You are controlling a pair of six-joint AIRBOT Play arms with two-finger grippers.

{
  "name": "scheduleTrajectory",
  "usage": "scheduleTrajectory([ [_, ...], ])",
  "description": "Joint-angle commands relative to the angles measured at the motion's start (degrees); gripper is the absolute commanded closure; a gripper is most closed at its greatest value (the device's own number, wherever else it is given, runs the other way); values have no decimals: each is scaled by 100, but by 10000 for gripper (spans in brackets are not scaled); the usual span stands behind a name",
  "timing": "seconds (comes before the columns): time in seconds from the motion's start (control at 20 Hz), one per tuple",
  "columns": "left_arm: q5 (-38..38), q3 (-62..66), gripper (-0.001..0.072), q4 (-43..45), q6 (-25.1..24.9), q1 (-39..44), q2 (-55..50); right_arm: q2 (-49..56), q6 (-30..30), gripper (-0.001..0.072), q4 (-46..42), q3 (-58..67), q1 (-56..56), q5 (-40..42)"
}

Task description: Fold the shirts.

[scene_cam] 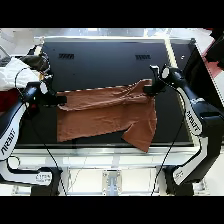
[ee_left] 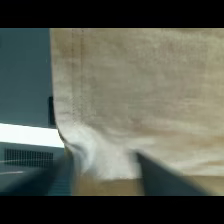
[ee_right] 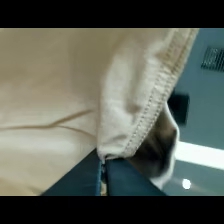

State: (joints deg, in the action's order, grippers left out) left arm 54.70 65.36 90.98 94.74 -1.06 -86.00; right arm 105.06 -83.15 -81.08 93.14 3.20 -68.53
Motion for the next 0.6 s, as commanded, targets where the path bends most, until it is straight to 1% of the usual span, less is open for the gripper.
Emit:
scheduleTrajectory([
  [0.0, 39, -17, 187, -13, 0, -42, 295, -186, 20, 453, -243, 382, -186, -1093],
  [0.05, 42, -17, 187, -9, -2, -55, 522, -367, 20, 339, -289, 509, -275, -1309],
  [0.2, 280, -22, 187, 155, -4, -59, 1495, -1169, 92, 332, -382, 702, -590, -1727],
  [0.3, 317, -234, 187, 682, 2, -70, 2312, -1727, 101, 331, -424, 638, -898, -1814],
  [0.35, 326, -509, 187, 905, 125, -136, 2771, -1967, 98, 327, -400, 507, -1071, -1812],
  [0.45, 323, -1377, 187, 973, 730, -455, 3709, -2415, 98, 324, -131, -116, -1464, -1805],
  [0.55, 321, -2435, 187, 970, 1565, -800, 4662, -2800, 131, 324, 498, -1290, -1902, -1657],
])
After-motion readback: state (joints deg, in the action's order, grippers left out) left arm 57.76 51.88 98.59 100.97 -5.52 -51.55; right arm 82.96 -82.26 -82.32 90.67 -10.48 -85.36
